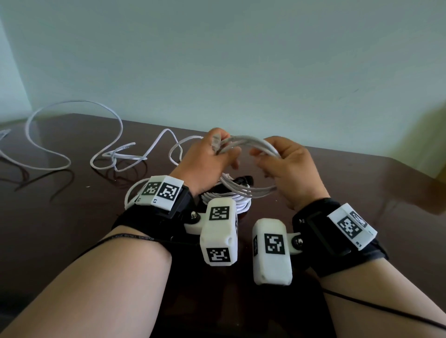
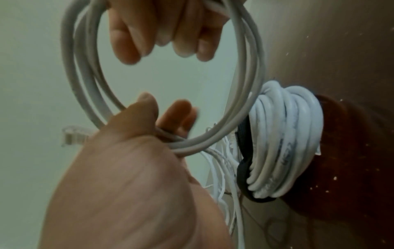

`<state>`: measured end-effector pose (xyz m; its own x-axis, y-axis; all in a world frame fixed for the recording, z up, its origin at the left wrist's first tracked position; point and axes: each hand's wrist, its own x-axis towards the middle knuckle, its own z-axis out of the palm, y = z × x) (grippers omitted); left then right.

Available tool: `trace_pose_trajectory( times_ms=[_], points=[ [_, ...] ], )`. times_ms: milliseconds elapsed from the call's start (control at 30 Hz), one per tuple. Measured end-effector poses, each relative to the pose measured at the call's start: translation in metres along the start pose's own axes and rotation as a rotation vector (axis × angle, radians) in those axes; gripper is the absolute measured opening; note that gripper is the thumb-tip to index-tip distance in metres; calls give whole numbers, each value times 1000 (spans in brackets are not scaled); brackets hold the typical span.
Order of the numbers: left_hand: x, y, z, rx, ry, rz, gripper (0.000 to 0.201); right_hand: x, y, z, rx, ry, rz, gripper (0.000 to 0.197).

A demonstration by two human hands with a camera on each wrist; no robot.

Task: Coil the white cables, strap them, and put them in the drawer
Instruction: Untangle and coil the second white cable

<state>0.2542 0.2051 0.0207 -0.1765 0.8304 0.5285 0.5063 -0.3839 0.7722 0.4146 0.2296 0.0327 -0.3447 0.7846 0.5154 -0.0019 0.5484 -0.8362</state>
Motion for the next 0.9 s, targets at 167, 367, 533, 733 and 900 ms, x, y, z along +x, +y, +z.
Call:
trace_pose_trajectory(
  times_ms=[167, 367, 533, 733, 900],
  points=[
    [-1, 9, 4, -254, 190, -42, 23, 4, 4, 0, 205, 60, -12, 20],
    [8, 11, -4, -801, 492, -251, 31, 3, 10, 10, 295, -103, 83, 53],
    [4, 0, 1, -253, 328, -157, 21, 4, 7, 7, 494, -188, 77, 54],
    [-4, 17, 13, 322, 26, 1, 47, 1, 0, 3, 200, -211, 40, 56],
    [-6, 18, 16, 522, -150, 65, 78, 1, -3, -3, -201, -229, 66, 20]
  ],
)
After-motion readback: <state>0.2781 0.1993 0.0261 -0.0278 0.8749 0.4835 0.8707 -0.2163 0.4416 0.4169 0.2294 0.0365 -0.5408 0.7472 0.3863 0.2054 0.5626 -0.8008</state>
